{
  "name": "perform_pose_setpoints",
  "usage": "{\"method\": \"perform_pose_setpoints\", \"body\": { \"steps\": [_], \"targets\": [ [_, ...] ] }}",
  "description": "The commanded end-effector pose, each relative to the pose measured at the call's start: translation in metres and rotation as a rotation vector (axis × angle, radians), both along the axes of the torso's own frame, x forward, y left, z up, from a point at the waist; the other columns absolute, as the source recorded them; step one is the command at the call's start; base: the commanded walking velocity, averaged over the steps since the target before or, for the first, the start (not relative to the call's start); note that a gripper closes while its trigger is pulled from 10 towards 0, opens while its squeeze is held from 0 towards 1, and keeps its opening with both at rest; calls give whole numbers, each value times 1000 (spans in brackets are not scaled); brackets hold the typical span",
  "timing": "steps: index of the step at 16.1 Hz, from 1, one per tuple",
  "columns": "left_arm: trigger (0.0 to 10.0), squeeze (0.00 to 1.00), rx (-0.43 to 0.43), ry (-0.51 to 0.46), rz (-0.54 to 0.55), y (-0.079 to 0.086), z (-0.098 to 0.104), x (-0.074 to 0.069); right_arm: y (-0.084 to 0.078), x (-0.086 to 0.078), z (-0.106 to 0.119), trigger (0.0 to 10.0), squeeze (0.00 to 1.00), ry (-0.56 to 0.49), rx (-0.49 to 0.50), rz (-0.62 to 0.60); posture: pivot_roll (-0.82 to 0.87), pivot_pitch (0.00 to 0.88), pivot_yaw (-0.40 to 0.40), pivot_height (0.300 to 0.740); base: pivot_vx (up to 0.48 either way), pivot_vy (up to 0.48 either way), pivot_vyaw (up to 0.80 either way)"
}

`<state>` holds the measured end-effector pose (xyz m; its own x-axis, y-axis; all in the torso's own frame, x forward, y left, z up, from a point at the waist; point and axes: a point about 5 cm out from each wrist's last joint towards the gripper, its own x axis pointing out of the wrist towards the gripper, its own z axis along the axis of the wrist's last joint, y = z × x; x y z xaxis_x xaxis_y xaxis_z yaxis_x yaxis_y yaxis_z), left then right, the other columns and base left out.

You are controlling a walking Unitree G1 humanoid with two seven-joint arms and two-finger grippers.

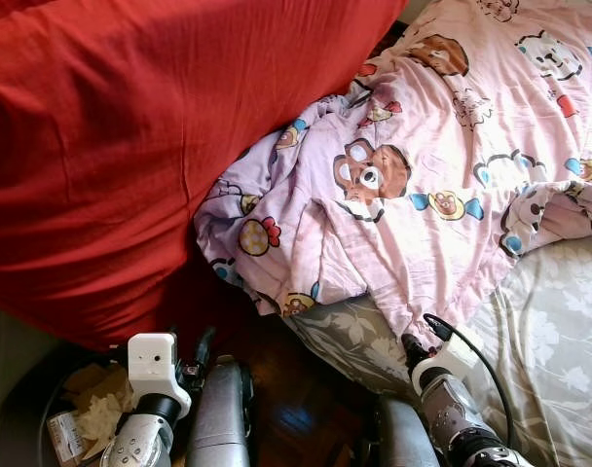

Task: Clean up the room

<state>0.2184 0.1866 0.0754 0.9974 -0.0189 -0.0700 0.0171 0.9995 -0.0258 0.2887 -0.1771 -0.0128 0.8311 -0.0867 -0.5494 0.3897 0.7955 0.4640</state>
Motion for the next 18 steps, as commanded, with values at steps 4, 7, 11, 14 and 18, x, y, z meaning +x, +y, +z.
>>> {"method": "perform_pose_setpoints", "body": {
  "steps": [4,7,11,14,18],
  "targets": [
    [10000,0,6,41,3,2,-8,-4,1,-8,-8,0,0,35,7,-12,150,305,-10,629,0,0,0],
    [10000,0,5,43,5,2,-9,-2,1,-8,-8,0,0,35,3,-10,147,295,-11,629,0,0,0],
    [10000,0,4,29,2,2,-8,9,-3,-6,-6,0,0,31,-8,-18,141,248,-15,629,0,0,0],
    [10000,0,10,21,5,5,-7,15,-1,-3,-3,0,0,18,-20,-9,135,226,-18,629,0,0,0],
    [10000,0,8,14,21,7,-11,27,-1,6,8,0,0,-60,-106,44,109,164,-27,629,0,0,0]
  ]
}}
